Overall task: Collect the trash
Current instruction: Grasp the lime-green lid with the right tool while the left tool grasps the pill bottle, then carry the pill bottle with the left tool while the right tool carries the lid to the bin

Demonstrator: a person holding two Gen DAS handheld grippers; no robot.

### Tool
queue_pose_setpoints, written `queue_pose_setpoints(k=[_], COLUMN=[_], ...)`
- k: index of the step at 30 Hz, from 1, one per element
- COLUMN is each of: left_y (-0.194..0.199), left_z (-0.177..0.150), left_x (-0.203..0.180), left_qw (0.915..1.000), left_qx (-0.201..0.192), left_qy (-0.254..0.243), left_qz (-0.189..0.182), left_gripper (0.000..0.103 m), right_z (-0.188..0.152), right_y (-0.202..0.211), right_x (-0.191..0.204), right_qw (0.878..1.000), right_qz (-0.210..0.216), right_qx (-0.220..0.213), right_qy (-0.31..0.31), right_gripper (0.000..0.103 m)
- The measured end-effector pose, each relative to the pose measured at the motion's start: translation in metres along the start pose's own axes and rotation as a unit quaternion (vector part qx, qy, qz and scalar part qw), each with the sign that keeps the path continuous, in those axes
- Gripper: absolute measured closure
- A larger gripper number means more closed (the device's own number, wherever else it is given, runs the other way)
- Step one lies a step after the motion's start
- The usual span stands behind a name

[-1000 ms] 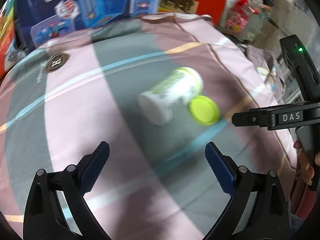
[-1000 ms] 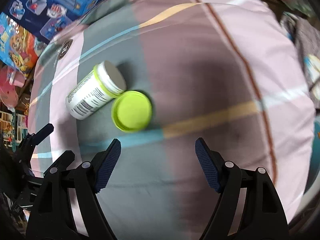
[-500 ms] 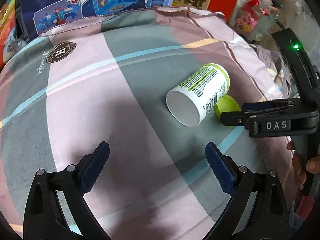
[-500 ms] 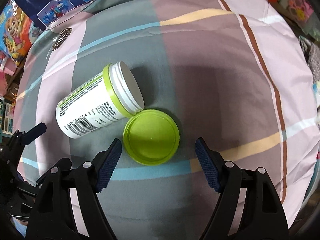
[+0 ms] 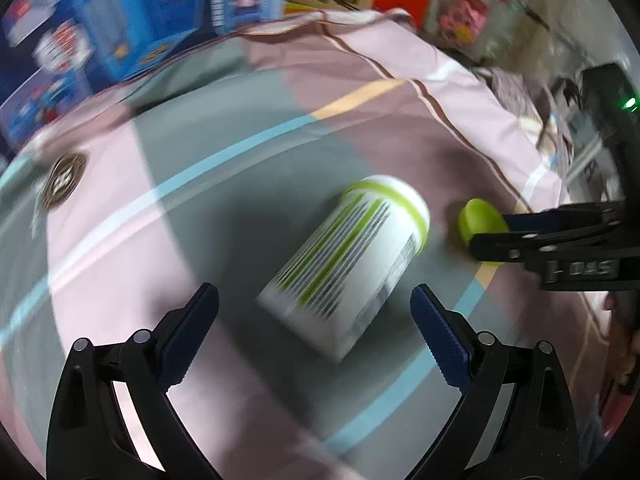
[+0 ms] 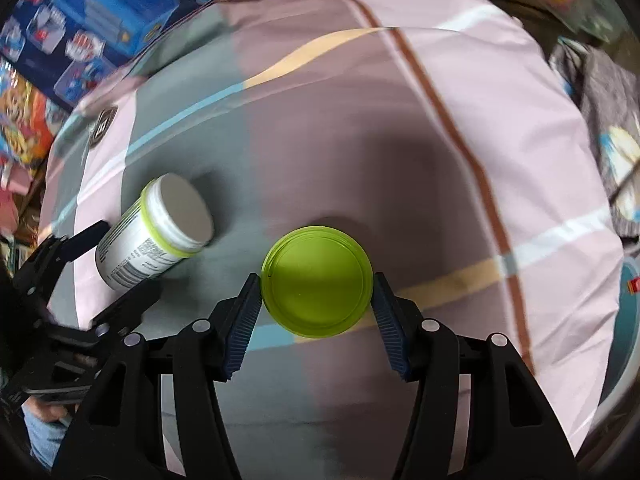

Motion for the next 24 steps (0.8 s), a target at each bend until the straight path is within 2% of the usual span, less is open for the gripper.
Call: queue_pose_setpoints(k=[4, 6, 8, 9, 11, 15, 24], left_y=[-0.016, -0.020, -0.023, -0.024, -0.024, -0.020, 0.004], left_z=[0.009, 0.011, 0.013, 0.013, 0.014, 0.013, 0.021], left_x=[-0.017, -0.022, -0.025, -0.026, -0.029, -0.048, -0.108], left_qw=[0.9994, 0.9993, 0.9995, 0.9997, 0.9998, 0.9997, 0.9990], left_qx=[0.006, 0.003, 0.006, 0.012, 0.010, 0.009, -0.010], left_qy=[-0.034, -0.038, -0.031, -0.021, -0.017, -0.023, -0.040], left_qz=[0.001, 0.002, -0.002, -0.008, 0.008, 0.008, -0.017], left_gripper=[0.007, 0.011, 0.046, 0.049, 0.050, 0.051, 0.052], right_z=[-0.001, -0.003, -0.004, -0.008, -0.009, -0.014, -0.029], right_y=[0.008, 0.013, 0.014, 0.017, 0.019, 0.028, 0.063], right_x=[-0.022, -0.029, -0.033, -0.039, -0.045, -0.059, -0.105], right_qw=[1.000, 1.000, 1.000, 1.000, 0.999, 0.999, 0.995], right_qz=[0.004, 0.006, 0.008, 0.010, 0.015, 0.023, 0.044], right_qx=[-0.004, -0.005, -0.006, -0.006, -0.008, -0.016, -0.048], right_qy=[-0.017, -0.022, -0.025, -0.028, -0.032, -0.042, -0.078], right_gripper=[0.049, 0.049, 0.049, 0.049, 0.049, 0.049, 0.049])
Point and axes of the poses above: each gripper's, at about its wrist camera, not at the fingertips, and y roughly against the way its jaws point, x to its left, z to its top, the point moved 4 cm from there along -y, roughly the way its jaws point, and after that the axes turned 2 degrees about -y, right-handed, at the moved point
